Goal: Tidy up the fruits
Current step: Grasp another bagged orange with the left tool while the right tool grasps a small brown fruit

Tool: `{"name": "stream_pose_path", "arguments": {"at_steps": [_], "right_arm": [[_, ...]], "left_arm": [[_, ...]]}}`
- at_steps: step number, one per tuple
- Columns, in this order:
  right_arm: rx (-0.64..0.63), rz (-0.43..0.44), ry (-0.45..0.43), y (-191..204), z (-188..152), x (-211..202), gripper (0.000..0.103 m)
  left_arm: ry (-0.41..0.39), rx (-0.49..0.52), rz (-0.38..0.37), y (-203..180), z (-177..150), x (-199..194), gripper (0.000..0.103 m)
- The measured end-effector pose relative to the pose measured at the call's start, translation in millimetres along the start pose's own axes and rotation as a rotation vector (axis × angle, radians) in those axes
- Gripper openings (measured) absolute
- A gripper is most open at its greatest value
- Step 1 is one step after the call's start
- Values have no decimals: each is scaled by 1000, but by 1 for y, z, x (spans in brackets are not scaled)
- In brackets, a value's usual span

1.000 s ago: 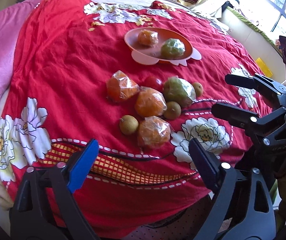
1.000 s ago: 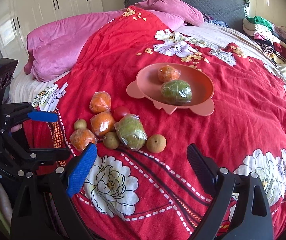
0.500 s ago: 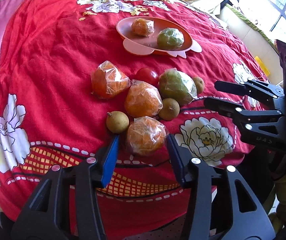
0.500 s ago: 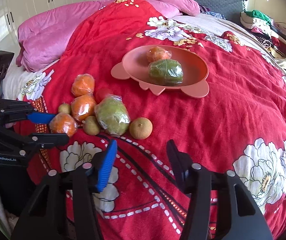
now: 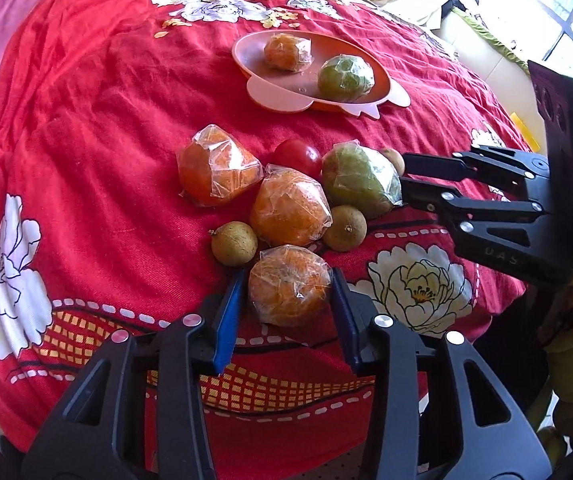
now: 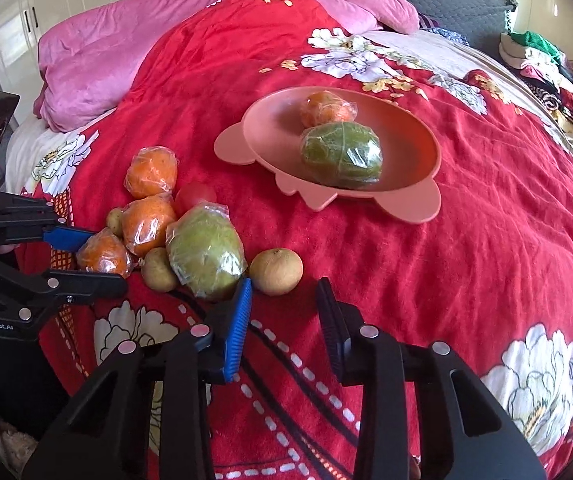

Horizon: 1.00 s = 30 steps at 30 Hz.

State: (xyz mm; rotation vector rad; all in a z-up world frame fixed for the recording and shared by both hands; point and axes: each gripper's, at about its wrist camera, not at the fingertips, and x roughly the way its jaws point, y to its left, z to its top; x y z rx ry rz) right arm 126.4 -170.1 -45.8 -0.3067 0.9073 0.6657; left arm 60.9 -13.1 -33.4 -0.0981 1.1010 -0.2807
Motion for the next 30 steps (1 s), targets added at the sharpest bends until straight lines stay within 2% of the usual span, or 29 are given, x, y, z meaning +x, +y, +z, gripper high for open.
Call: {"name": "stream_pose_path", "arguments": {"at_steps": [15, 24, 30], "right_arm": [[-18, 35, -36, -3, 12, 13, 26], [41, 57, -82, -9, 11, -10, 26], [61, 43, -118, -17, 16, -28, 26]], "left_arm": [[-5, -10, -25, 3, -2, -7, 32], [-37, -15, -62, -1, 1, -26, 32], [-67, -5, -58, -4, 19, -34, 31]]}}
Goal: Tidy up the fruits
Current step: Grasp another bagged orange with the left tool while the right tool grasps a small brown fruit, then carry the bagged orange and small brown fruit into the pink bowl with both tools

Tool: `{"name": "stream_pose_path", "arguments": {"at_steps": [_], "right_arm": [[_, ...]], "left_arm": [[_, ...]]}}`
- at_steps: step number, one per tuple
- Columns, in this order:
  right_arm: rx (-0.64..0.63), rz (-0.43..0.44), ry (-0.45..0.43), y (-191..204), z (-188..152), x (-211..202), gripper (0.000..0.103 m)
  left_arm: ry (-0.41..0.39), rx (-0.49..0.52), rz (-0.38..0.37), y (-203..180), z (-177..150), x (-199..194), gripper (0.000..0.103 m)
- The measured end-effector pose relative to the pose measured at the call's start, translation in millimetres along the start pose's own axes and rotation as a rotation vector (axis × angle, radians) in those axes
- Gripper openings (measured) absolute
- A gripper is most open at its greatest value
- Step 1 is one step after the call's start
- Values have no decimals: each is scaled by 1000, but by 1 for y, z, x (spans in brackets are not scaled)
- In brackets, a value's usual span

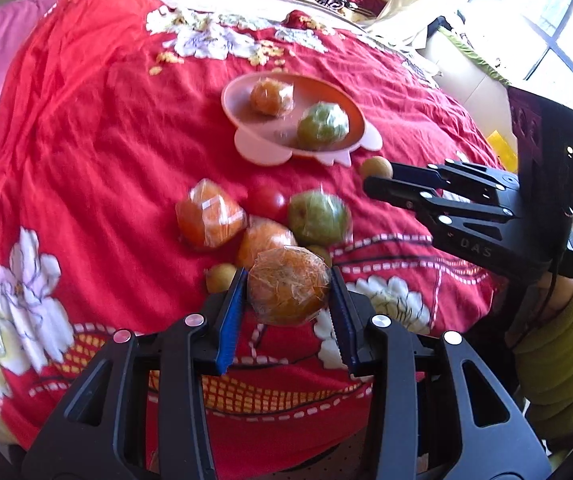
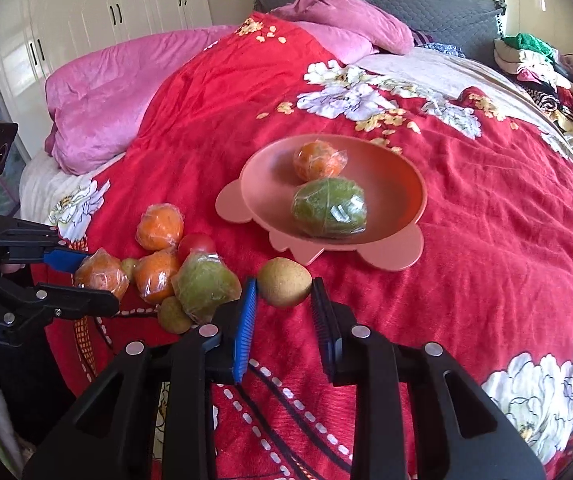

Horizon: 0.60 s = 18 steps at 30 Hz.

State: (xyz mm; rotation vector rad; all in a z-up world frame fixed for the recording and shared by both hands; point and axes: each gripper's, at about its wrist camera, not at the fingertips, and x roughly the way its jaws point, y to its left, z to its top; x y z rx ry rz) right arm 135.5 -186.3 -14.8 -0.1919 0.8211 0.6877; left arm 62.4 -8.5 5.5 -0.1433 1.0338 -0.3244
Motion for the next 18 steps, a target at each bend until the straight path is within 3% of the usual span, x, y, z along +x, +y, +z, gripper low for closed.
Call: {"name": "stream_pose_path", "arguments": {"at_steps": [18], "right_arm": [[50, -60, -34, -38, 21, -6, 26]], "left_arm": [[-27, -8, -4, 4, 78, 29, 31]]}}
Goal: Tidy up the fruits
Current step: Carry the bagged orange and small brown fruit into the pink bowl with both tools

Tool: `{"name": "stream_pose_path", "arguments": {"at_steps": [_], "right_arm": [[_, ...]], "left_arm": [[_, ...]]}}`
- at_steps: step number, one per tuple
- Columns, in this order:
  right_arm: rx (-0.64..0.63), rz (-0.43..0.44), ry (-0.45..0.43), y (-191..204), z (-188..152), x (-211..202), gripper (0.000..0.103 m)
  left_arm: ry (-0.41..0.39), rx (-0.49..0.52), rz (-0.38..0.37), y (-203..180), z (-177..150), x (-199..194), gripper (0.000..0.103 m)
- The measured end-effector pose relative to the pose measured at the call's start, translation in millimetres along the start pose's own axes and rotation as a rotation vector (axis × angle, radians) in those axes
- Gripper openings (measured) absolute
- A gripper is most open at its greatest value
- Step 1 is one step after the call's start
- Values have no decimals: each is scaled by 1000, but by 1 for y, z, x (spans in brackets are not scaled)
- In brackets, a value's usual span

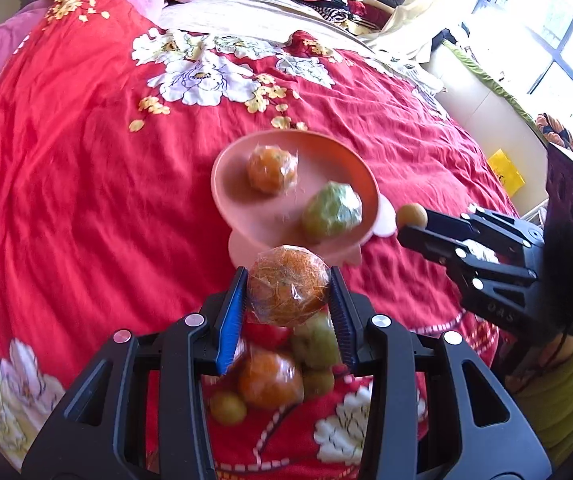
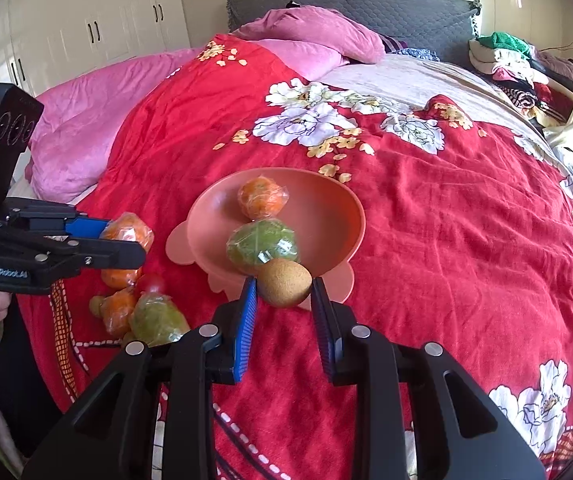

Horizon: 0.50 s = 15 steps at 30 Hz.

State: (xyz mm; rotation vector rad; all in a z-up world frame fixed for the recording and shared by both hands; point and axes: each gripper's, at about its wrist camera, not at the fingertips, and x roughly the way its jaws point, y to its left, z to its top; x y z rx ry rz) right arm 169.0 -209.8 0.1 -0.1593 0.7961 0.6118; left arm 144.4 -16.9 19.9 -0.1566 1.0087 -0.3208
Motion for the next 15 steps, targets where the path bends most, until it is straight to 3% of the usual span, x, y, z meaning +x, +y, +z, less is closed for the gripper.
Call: {"name": "stream_pose_path", "arguments": {"at_steps": [15], "right_arm": [[7, -25, 39, -15, 19, 24, 26]], "left_arm": [[52, 28, 31, 7, 40, 43, 31]]}}
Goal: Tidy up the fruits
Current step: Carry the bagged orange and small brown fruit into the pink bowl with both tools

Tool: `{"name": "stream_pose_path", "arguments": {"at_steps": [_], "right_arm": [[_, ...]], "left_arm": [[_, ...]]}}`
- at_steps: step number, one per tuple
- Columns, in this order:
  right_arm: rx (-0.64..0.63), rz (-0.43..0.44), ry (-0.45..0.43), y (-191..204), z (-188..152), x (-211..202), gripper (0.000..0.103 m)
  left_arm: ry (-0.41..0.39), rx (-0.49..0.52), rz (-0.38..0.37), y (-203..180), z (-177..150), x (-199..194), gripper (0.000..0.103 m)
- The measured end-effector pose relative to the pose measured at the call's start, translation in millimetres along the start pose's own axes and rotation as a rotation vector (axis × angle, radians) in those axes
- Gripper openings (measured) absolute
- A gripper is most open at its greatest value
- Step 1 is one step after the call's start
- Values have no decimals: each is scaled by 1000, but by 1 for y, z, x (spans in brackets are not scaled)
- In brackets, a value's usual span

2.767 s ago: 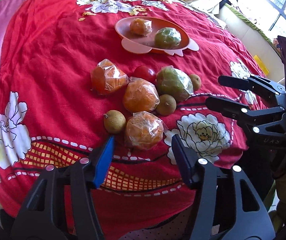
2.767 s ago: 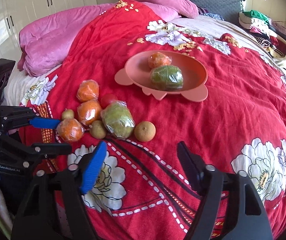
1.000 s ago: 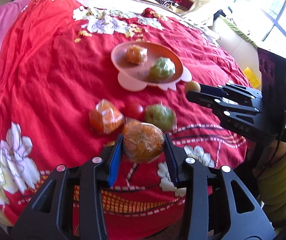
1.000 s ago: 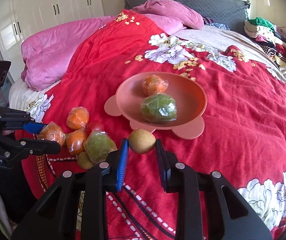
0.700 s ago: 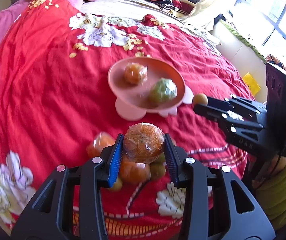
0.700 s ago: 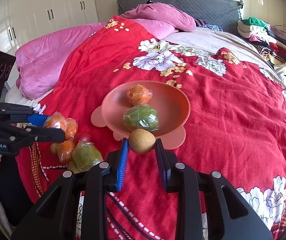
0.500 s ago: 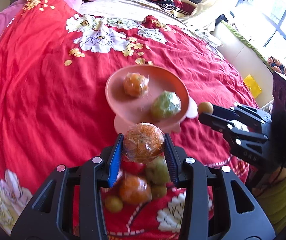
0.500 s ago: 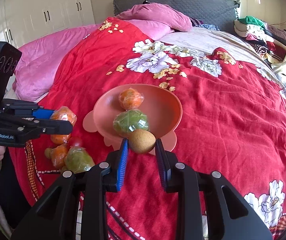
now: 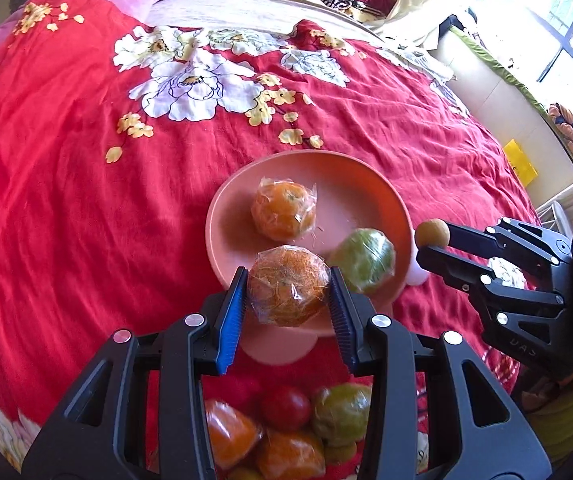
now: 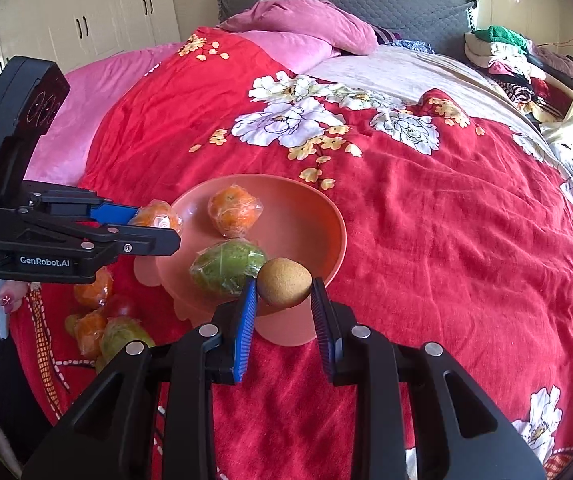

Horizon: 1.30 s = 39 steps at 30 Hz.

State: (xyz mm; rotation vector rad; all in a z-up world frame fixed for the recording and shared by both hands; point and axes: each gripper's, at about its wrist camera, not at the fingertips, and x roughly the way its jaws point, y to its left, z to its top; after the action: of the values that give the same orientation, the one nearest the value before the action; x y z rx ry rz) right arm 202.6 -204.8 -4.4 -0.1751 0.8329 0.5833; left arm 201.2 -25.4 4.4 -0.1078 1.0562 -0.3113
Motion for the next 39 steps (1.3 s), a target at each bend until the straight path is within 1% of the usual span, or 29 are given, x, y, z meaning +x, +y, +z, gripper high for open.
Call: {"name": "stream_pose_path", "arguments": {"at_steps": [8, 20, 39], "right_arm": [[-21, -5, 20, -1, 9, 12, 26], [-43, -15, 70, -1, 16, 33, 26], [-63, -35, 71, 1, 15, 36, 27]], "left_arm": [[20, 2, 6, 6, 6, 16, 31], [24, 4, 4, 8, 12, 25, 31], [19, -2, 1, 11, 17, 27, 31]]}}
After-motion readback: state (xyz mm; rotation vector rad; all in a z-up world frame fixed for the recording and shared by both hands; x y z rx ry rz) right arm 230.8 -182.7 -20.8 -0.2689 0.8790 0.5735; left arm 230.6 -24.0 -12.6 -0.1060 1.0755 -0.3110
